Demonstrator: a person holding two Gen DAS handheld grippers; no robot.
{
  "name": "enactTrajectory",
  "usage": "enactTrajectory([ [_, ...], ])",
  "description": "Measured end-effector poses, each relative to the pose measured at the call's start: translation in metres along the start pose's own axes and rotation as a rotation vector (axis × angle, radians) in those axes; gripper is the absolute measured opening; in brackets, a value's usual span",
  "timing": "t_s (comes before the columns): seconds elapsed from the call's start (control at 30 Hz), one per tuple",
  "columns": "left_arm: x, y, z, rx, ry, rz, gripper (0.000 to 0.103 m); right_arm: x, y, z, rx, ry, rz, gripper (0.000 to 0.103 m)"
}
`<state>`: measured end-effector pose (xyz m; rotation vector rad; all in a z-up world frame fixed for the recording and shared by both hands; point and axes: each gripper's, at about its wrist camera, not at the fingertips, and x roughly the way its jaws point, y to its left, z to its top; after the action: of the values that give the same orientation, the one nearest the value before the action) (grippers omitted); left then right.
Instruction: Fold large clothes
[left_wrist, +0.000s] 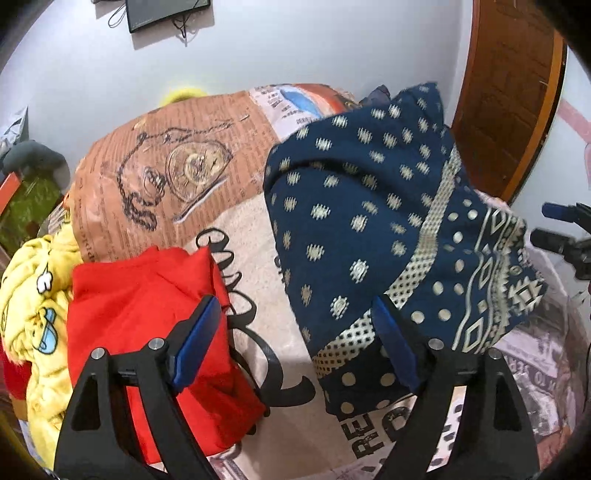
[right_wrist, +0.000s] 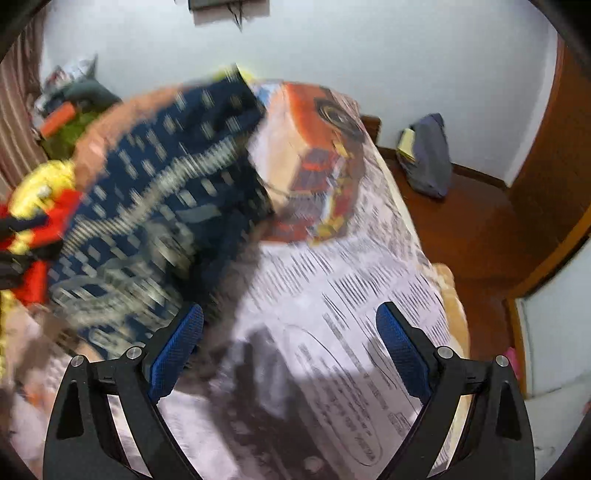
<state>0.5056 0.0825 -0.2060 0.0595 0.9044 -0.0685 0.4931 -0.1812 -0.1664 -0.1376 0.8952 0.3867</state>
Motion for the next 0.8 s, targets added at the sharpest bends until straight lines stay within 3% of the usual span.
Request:
enactTrajectory([
  [0.1, -0.009, 0.005, 0.016, -0.036, -0.027, -0.035, 0.084, -0.009, 0.013, 0.020, -0.004, -0.061, 0.053, 0.094],
  [0.17, -0.011, 0.010, 0.031, -0.046, -0.051, -0.020, 0.084, -0.006, 0.026, 0.036, -0.019, -0.082, 0.092, 0.094],
  [0.3, 0.003, 0.019, 0.058, -0.042, -0.055, 0.027, 0.084, 0.018, 0.045, 0.056, -0.058, -0.066, 0.134, 0.094],
  [0.47, 0.039, 0.031, 0.081, -0.063, -0.013, 0.031, 0.084, 0.060, 0.057, 0.077, -0.089, 0.013, 0.163, 0.094],
  [0.6, 0.066, 0.036, 0.092, -0.073, -0.015, 0.054, 0.084, 0.089, 0.048, 0.089, -0.056, 0.065, 0.147, 0.094],
  [0.8, 0.086, 0.057, 0.104, -0.192, -0.055, 0.029, 0.086, 0.118, 0.007, 0.089, 0.102, 0.099, 0.106, 0.094],
])
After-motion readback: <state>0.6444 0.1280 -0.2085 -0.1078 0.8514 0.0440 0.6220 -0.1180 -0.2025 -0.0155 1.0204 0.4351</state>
